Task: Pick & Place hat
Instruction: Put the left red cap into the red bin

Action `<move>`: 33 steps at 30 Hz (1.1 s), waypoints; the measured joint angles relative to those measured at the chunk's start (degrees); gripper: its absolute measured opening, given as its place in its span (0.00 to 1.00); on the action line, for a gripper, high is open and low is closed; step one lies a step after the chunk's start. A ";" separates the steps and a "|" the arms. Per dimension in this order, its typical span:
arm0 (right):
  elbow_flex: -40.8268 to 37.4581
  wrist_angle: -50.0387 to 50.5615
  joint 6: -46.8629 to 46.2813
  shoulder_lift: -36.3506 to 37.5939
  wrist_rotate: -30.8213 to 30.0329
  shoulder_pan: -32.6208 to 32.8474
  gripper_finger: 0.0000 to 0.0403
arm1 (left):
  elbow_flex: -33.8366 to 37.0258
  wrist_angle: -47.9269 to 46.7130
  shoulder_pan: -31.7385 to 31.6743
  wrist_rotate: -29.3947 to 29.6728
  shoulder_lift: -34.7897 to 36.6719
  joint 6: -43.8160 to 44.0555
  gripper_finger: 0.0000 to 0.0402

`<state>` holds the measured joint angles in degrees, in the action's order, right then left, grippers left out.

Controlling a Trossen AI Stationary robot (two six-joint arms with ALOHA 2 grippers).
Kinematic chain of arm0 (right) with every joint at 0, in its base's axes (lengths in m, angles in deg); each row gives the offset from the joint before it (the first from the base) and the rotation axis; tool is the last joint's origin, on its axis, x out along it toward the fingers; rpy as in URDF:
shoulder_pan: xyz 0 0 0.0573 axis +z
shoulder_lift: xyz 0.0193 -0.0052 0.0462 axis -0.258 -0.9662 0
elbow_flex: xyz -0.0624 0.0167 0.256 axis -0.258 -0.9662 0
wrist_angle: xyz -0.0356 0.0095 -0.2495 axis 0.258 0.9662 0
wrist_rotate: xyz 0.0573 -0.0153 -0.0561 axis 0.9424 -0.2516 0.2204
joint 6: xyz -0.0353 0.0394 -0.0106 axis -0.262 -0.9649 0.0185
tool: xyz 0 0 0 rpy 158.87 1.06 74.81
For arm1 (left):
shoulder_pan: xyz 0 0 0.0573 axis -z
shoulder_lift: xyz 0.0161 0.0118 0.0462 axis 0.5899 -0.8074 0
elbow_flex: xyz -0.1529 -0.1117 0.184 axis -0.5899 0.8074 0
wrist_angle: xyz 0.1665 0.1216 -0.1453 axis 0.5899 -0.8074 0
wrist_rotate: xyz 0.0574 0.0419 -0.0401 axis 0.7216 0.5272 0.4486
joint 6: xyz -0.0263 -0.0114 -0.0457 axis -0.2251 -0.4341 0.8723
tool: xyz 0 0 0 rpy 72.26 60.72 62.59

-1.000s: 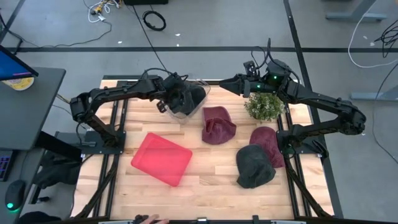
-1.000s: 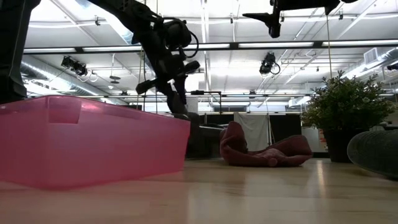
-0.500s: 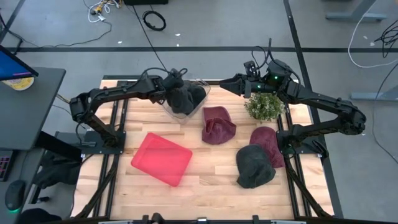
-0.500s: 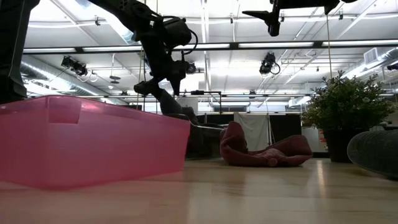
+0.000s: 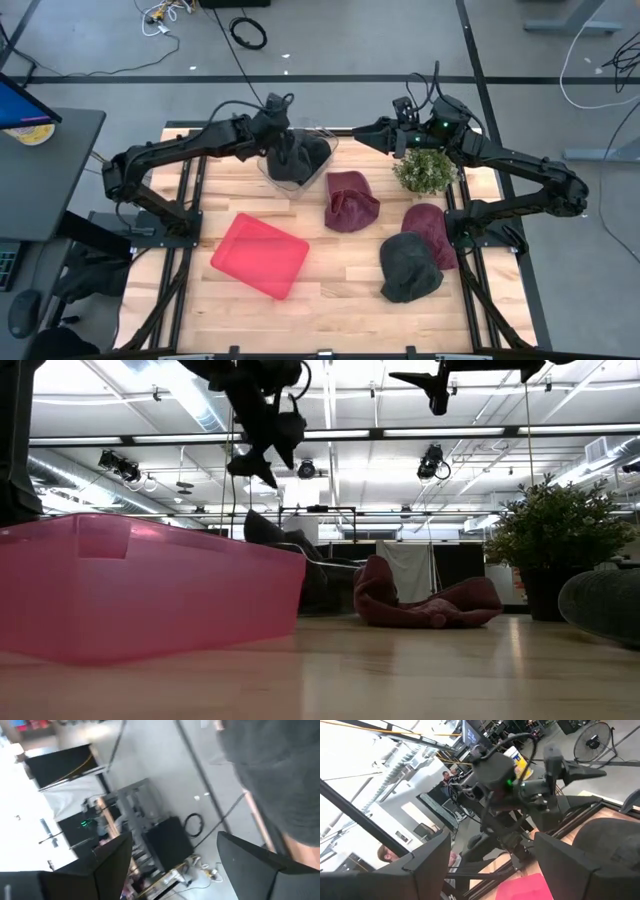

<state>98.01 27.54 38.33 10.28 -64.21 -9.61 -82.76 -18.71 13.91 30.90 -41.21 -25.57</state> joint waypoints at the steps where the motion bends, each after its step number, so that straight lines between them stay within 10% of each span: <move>1: -0.02 0.00 0.16 0.00 0.28 0.00 0.72 | -0.63 0.34 0.41 1.68 0.01 0.48 0.74; 9: -0.02 2.06 0.20 0.41 10.48 0.00 0.72 | -9.07 -4.10 6.50 9.17 0.09 21.73 0.74; 14: -0.02 10.11 3.00 2.47 13.66 0.02 0.72 | -17.82 -12.90 11.24 -2.71 0.17 52.40 0.74; 23: -0.02 36.94 14.69 4.54 -2.96 3.15 0.72 | -23.04 -14.84 13.90 -39.32 0.15 71.20 0.74; 33: -0.04 48.26 11.23 1.83 -16.94 12.77 0.72 | -22.75 -16.76 18.14 -42.90 -0.11 73.85 0.74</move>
<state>97.96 75.79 49.56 12.12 -81.15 3.16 -105.51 -35.47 32.05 -12.00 -41.32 48.28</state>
